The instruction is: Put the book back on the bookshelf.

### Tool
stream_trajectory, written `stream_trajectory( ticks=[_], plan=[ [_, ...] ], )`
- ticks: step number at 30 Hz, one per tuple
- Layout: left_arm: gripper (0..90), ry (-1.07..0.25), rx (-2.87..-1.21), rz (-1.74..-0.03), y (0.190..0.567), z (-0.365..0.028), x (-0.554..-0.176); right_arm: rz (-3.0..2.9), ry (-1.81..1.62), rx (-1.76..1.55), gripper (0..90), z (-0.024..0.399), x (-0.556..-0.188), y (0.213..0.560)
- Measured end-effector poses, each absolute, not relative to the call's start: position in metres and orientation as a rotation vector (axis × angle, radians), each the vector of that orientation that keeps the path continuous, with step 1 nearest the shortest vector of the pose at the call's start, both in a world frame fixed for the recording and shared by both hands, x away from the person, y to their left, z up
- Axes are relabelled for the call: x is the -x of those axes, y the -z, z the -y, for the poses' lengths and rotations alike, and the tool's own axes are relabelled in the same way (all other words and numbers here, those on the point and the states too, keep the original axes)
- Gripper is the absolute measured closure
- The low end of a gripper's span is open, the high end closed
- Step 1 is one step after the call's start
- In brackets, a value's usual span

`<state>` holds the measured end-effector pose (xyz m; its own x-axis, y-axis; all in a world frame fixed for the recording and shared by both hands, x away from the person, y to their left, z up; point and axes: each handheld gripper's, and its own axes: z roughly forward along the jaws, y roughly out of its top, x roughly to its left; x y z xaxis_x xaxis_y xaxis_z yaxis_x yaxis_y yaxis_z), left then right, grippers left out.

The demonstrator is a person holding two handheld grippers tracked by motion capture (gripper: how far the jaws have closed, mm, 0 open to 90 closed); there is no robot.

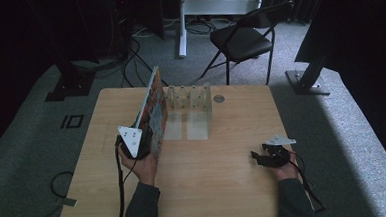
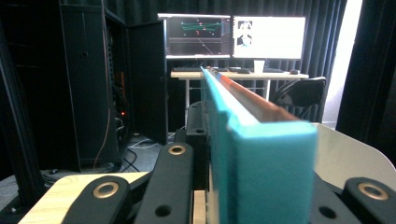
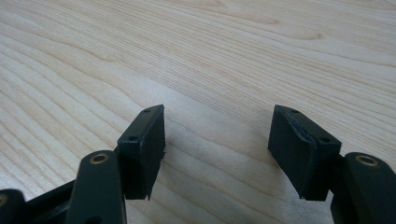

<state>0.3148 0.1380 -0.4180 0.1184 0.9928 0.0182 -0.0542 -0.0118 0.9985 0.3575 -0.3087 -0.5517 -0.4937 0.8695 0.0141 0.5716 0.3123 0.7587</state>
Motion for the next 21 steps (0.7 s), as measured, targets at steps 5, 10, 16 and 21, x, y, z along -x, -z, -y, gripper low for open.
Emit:
stream_trajectory(
  ticks=[5, 10, 16, 21],
  plan=[
    [80.1, -1.164, -1.233, -1.078, 0.4182, -0.1356, -0.3166, -2.186, -1.015, -1.282, 36.0, 0.3087, -0.3575, 0.5517],
    [80.0, -1.172, -1.233, -1.076, 0.4184, -0.1332, -0.3177, -2.185, -1.015, -1.283, 36.0, 0.3085, -0.3574, 0.5517],
    [80.1, -1.177, -1.231, -1.078, 0.4189, -0.1313, -0.3180, -2.185, -1.014, -1.281, 36.0, 0.3085, -0.3575, 0.5517],
    [80.0, -1.183, -1.231, -1.077, 0.4193, -0.1302, -0.3179, -2.185, -1.014, -1.282, 36.0, 0.3084, -0.3574, 0.5517]
  ],
)
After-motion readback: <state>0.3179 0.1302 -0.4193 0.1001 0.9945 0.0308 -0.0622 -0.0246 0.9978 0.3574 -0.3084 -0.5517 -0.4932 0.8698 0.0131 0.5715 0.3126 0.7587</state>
